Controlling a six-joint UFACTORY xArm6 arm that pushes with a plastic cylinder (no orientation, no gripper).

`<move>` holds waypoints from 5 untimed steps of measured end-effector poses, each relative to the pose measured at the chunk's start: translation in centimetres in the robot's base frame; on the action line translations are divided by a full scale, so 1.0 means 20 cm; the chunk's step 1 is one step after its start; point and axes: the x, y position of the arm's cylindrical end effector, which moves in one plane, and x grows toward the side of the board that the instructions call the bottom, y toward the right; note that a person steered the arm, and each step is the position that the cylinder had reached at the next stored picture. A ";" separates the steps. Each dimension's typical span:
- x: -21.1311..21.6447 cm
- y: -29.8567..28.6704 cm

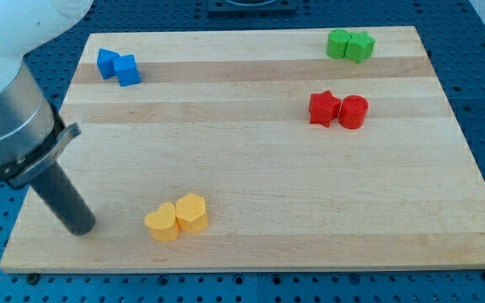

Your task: Slide the yellow blocks towards the bottom center

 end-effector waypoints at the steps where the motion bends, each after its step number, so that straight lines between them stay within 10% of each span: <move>1: 0.07 0.24; 5: 0.15 0.75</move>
